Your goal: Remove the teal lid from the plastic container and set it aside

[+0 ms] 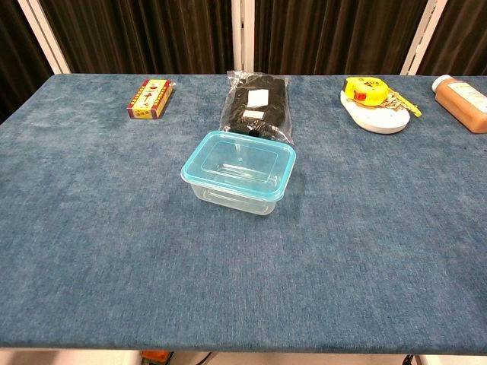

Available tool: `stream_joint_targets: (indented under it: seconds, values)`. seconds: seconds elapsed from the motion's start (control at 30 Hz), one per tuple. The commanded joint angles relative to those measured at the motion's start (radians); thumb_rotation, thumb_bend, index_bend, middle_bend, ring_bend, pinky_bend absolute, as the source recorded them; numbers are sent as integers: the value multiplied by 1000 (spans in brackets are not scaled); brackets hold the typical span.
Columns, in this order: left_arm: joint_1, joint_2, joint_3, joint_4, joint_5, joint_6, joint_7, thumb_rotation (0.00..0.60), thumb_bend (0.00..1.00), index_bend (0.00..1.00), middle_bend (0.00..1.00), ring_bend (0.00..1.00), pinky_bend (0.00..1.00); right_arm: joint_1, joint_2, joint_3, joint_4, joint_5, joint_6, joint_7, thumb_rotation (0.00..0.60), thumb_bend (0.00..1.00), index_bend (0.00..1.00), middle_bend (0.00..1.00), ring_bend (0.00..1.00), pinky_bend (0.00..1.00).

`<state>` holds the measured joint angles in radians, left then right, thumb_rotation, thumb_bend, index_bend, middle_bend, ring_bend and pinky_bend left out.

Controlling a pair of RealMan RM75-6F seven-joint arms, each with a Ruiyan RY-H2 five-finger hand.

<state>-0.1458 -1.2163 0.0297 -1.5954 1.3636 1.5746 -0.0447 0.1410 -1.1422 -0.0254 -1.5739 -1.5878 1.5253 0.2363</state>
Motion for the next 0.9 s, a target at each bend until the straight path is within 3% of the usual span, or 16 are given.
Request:
stream_joint_targets:
  seconds: [0.03,0.27,0.37,0.63,0.77,0.9]
  values:
    - [5,2,-7,-3,2,-8,2,600,0,31,1,0,0,5,1,4,-4,-2,-12,-3,600,162,0,0,0,0]
    - [19,6,-25,-15,19,-11,10,600,0,30,1,0,0,41,13,13,-17,-18,-74,20,600,168,0,0,0,0]
    - [18,6,-33,-20,21,-20,16,600,0,30,2,0,0,90,25,19,-40,-26,-150,43,600,234,0,16,0,0]
    - [16,3,-48,-39,43,-38,43,600,0,30,2,0,0,374,11,86,-91,-15,-539,258,600,562,0,145,0,0]
    - [18,2,-56,-46,60,-32,53,600,0,30,2,0,0,522,-28,134,-90,27,-732,326,600,617,0,152,0,0]
    - [23,3,-64,-56,62,-29,66,600,0,30,2,0,0,627,-94,179,-41,91,-856,336,600,638,0,152,0,0]
